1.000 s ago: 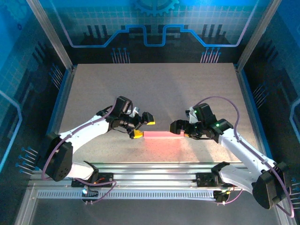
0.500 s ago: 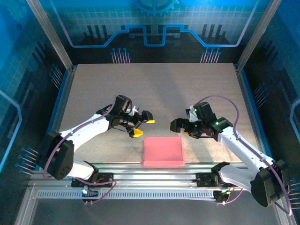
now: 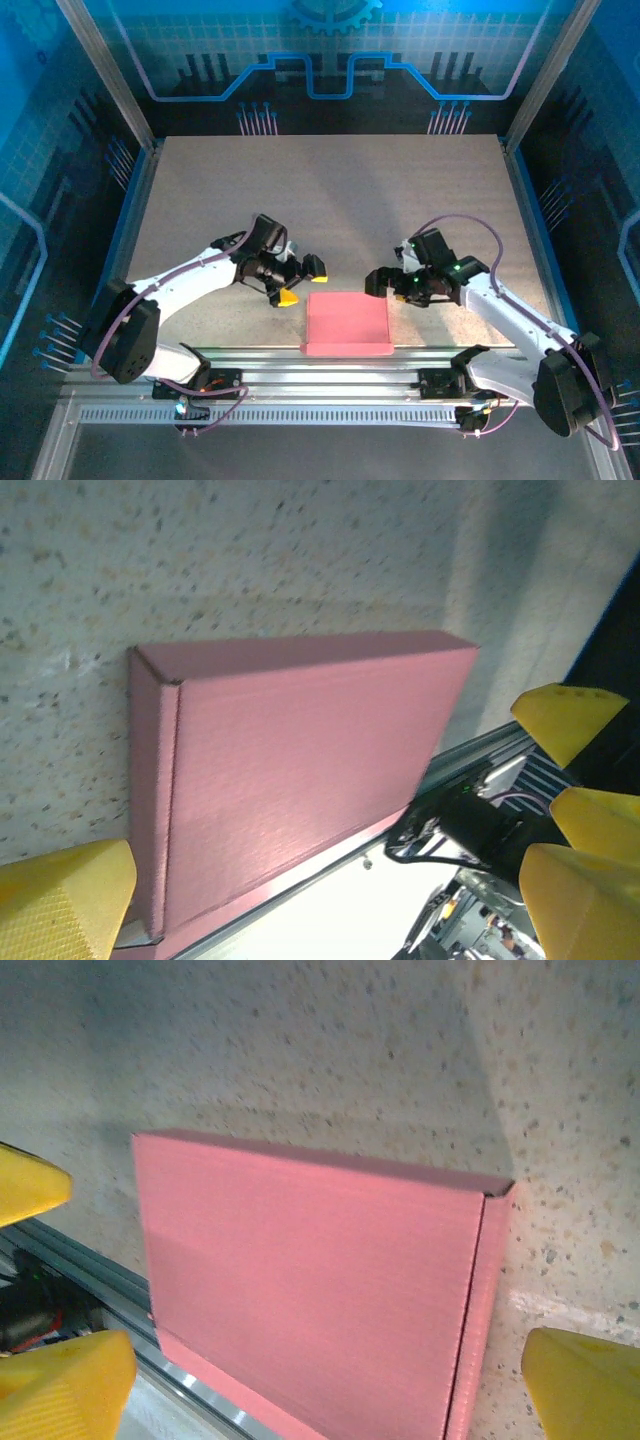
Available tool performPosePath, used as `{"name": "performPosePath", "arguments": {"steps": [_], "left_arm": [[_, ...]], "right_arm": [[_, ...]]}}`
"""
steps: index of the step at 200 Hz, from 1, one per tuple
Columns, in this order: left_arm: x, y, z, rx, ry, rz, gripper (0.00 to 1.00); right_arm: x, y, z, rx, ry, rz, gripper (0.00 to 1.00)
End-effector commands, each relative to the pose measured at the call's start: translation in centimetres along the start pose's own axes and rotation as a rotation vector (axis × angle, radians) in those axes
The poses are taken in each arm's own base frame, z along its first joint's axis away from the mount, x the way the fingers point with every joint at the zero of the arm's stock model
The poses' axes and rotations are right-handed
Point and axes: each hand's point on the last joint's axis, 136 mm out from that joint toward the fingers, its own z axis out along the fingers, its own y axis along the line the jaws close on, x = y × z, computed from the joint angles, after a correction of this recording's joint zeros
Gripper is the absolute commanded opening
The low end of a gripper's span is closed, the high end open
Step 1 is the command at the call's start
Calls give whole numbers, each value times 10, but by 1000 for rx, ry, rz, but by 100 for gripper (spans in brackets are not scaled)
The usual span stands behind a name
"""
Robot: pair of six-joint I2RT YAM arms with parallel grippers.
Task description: Fold the paper box
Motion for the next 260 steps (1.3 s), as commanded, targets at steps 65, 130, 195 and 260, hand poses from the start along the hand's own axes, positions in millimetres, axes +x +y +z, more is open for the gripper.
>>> {"name": "performPosePath", "arguments": {"steps": [65, 130, 195, 260], "left_arm": [[12, 25, 34, -106, 58, 48, 99], [-9, 7, 55, -6, 30, 17, 99], [-51, -13, 50, 52, -59, -3, 99], [-47, 8, 37, -18, -88, -5, 99]], "right_arm": [[33, -8, 33, 12, 142, -41, 100], [13, 0, 41, -21, 73, -37, 100], [-41, 9, 39, -66, -74, -8, 100], [-87, 32, 49, -115, -82, -65, 100]]}}
